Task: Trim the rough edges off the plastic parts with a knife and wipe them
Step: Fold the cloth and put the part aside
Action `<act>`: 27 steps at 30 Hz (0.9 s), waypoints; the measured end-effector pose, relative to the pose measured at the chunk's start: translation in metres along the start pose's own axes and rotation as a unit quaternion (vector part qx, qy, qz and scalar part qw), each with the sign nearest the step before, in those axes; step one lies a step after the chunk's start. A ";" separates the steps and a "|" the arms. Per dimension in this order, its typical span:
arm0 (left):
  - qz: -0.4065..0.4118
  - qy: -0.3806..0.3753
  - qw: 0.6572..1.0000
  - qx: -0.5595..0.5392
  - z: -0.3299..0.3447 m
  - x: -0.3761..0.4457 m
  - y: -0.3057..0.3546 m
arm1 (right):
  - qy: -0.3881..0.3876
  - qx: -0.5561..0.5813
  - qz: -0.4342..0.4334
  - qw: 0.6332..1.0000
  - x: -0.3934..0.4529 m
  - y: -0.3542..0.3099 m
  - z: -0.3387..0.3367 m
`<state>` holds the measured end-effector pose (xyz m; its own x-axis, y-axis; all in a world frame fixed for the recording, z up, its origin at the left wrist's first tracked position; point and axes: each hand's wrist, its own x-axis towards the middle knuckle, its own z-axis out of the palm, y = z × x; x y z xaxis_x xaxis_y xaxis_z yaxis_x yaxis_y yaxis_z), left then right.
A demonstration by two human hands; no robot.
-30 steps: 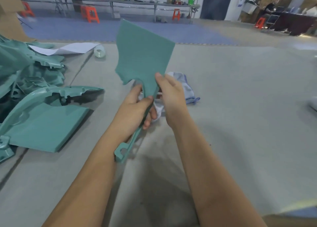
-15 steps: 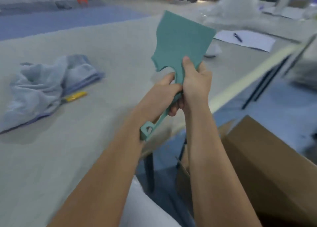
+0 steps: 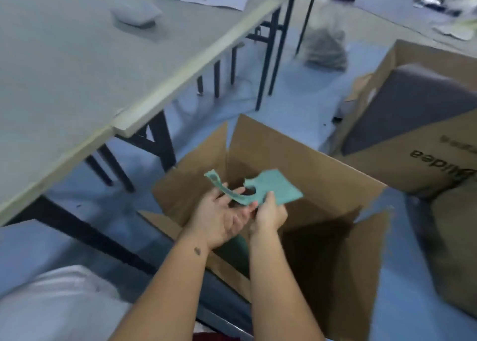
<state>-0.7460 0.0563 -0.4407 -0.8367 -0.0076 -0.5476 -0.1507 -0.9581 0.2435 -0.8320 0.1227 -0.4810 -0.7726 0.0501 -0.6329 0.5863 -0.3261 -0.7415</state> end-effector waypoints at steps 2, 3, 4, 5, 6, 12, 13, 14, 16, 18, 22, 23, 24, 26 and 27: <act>0.034 0.072 0.997 0.024 -0.008 0.007 -0.003 | 0.035 0.035 0.089 0.995 0.009 0.018 -0.013; 0.051 0.109 0.991 0.061 -0.010 0.008 0.000 | 0.027 0.058 0.134 0.989 0.010 0.025 -0.015; 0.068 0.147 0.980 0.112 -0.011 0.005 0.006 | 0.005 0.079 0.176 0.981 0.009 0.031 -0.015; 0.078 0.185 0.965 0.171 -0.010 0.001 0.014 | -0.011 0.084 0.207 0.975 0.006 0.036 -0.011; 0.084 0.222 0.943 0.235 -0.007 -0.003 0.022 | -0.021 0.078 0.222 0.972 0.001 0.037 -0.003; 0.277 0.269 0.856 0.343 0.050 -0.048 0.075 | -0.179 0.026 -0.006 0.983 -0.078 -0.013 0.104; 0.315 0.263 0.837 0.362 0.058 -0.061 0.088 | -0.211 0.001 -0.066 0.975 -0.102 -0.022 0.123; 0.370 0.272 0.807 0.371 0.068 -0.080 0.101 | -0.248 -0.021 -0.119 0.961 -0.129 -0.030 0.141; 0.463 0.280 0.700 0.466 0.073 -0.125 0.121 | -0.338 -0.006 -0.180 0.924 -0.188 -0.038 0.170; 0.529 0.246 0.673 0.455 0.071 -0.179 0.139 | -0.431 -0.003 -0.216 0.876 -0.245 -0.033 0.190; 0.580 0.364 0.611 0.398 0.036 -0.285 0.168 | -0.585 -0.078 -0.256 0.765 -0.344 0.011 0.215; 0.580 0.398 0.593 0.391 0.021 -0.310 0.172 | -0.617 -0.100 -0.259 0.736 -0.366 0.027 0.221; 0.578 0.429 0.578 0.383 0.005 -0.331 0.173 | -0.647 -0.131 -0.265 0.703 -0.387 0.043 0.227; 0.570 0.495 0.545 0.365 -0.032 -0.370 0.168 | -0.700 -0.228 -0.301 0.606 -0.423 0.079 0.238; 0.562 0.527 0.529 0.356 -0.051 -0.387 0.163 | -0.719 -0.283 -0.330 0.542 -0.437 0.098 0.243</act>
<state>-0.4199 -0.1112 -0.2302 0.0937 -0.9725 0.2132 -0.3444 0.1693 0.9234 -0.4960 -0.1602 -0.2233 -0.0110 -0.9412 0.3376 -0.2666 -0.3226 -0.9082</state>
